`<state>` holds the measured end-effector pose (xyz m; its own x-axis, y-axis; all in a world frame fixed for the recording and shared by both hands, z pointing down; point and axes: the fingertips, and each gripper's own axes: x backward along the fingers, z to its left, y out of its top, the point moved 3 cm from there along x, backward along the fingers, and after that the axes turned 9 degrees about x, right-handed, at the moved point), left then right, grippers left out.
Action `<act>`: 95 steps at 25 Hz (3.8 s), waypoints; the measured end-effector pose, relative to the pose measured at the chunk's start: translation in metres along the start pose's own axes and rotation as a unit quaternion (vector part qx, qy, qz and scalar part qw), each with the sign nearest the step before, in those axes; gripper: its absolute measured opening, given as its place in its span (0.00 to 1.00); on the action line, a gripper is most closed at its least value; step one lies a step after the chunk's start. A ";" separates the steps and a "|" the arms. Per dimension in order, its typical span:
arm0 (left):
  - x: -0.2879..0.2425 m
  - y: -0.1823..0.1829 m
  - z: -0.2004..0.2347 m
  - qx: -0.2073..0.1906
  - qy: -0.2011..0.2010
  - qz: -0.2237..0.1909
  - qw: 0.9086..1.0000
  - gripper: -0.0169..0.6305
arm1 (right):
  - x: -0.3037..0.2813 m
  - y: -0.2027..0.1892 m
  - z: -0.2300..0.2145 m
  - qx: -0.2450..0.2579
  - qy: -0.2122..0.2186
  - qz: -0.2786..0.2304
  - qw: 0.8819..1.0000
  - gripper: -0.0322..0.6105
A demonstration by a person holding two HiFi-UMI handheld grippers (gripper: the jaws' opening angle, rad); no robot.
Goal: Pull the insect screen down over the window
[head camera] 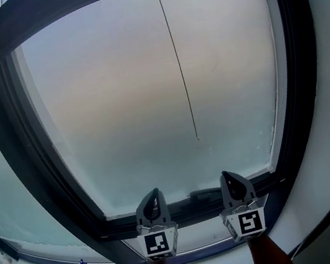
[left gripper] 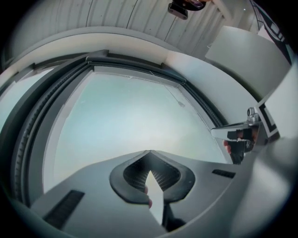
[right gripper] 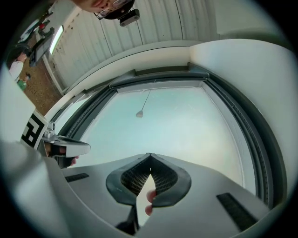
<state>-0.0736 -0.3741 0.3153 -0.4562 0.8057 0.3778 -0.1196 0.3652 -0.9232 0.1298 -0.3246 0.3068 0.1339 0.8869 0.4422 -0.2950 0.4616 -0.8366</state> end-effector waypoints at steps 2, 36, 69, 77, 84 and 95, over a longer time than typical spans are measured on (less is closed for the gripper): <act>-0.007 0.015 0.005 -0.003 0.007 -0.019 1.000 0.03 | -0.009 0.014 -0.011 0.004 -0.006 -0.013 1.000 0.05; -0.149 0.360 0.000 -0.520 0.094 -0.087 0.844 0.29 | -0.189 0.301 -0.090 0.512 -0.041 -0.135 0.847 0.17; -0.230 0.422 0.008 -0.630 0.106 0.084 0.764 0.38 | -0.275 0.375 -0.110 0.693 -0.035 0.041 0.719 0.34; -0.229 0.421 0.008 -0.629 0.089 0.113 0.764 0.38 | -0.272 0.374 -0.110 0.696 -0.003 0.091 0.712 0.34; -0.223 0.418 0.007 -0.618 0.054 0.149 0.770 0.38 | -0.266 0.371 -0.107 0.686 0.027 0.110 0.718 0.34; -0.204 0.386 0.004 -0.605 0.012 0.189 0.774 0.38 | -0.247 0.346 -0.093 0.680 0.070 0.141 0.716 0.34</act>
<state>-0.0306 -0.3997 -0.1187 -0.2390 0.9646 0.1118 0.9375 0.2592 -0.2324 0.0831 -0.3819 -0.1222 -0.0470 0.9782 0.2022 -0.9649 -0.0968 0.2442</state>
